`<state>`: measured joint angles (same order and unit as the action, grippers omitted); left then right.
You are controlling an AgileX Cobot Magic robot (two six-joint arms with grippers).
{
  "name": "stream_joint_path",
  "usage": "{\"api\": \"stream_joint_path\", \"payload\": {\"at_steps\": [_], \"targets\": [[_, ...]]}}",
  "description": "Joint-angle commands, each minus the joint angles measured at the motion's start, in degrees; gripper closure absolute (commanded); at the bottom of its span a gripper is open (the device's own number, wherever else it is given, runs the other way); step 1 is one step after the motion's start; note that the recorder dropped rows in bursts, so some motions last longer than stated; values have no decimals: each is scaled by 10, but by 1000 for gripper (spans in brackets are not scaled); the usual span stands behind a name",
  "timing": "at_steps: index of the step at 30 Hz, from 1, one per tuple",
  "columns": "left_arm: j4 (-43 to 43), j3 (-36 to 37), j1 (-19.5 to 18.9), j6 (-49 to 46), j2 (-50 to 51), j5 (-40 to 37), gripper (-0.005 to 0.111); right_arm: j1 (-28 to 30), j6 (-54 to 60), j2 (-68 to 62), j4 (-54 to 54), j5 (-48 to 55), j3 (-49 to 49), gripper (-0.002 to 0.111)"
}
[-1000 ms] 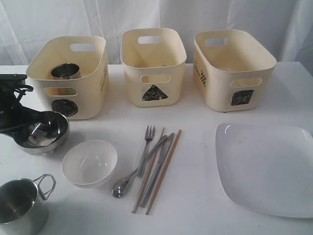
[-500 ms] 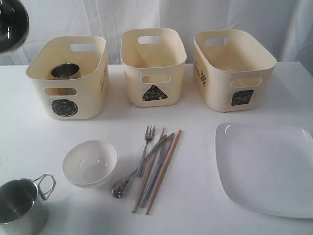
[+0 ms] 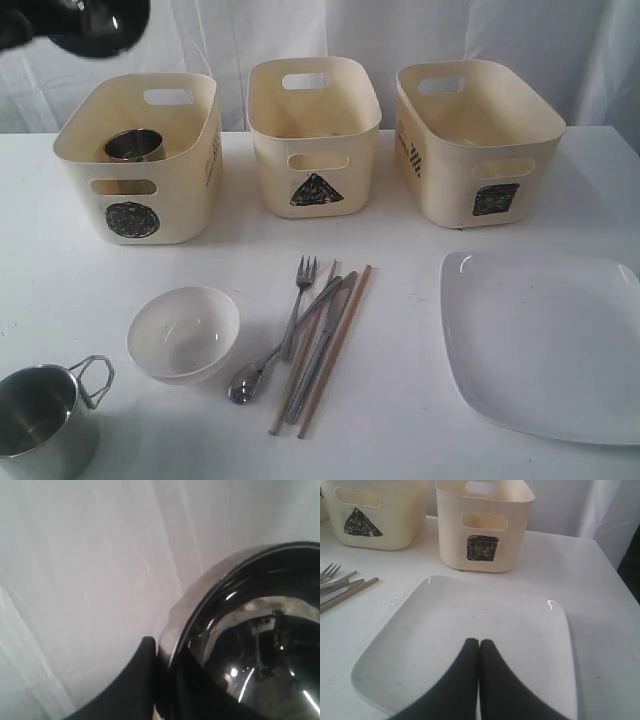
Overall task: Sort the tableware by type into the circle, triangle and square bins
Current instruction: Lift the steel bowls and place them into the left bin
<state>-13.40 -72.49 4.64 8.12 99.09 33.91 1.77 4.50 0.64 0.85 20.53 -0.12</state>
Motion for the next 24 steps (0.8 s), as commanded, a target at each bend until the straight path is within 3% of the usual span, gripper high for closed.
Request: {"api": "stream_joint_path", "payload": {"at_steps": [1, 4, 8, 13, 17, 24], "targets": [[-5, -38, 1, 1, 59, -54, 107, 0, -2, -6, -4, -9, 1, 108], [-19, -58, 1, -6, 71, -136, 107, 0, -2, -6, -4, -9, 1, 108], [-51, -62, 1, -2, 83, -146, 104, 0, -2, -6, -4, -9, 1, 108], [-55, -62, 2, 31, 83, -176, 80, 0, -2, -6, -5, -9, 1, 108], [-108, -62, 2, 57, 82, -207, 64, 0, -2, -6, -5, -9, 1, 108], [-141, -62, 2, 90, 27, -286, 63, 0, -2, -6, -5, -9, 1, 108]]}}
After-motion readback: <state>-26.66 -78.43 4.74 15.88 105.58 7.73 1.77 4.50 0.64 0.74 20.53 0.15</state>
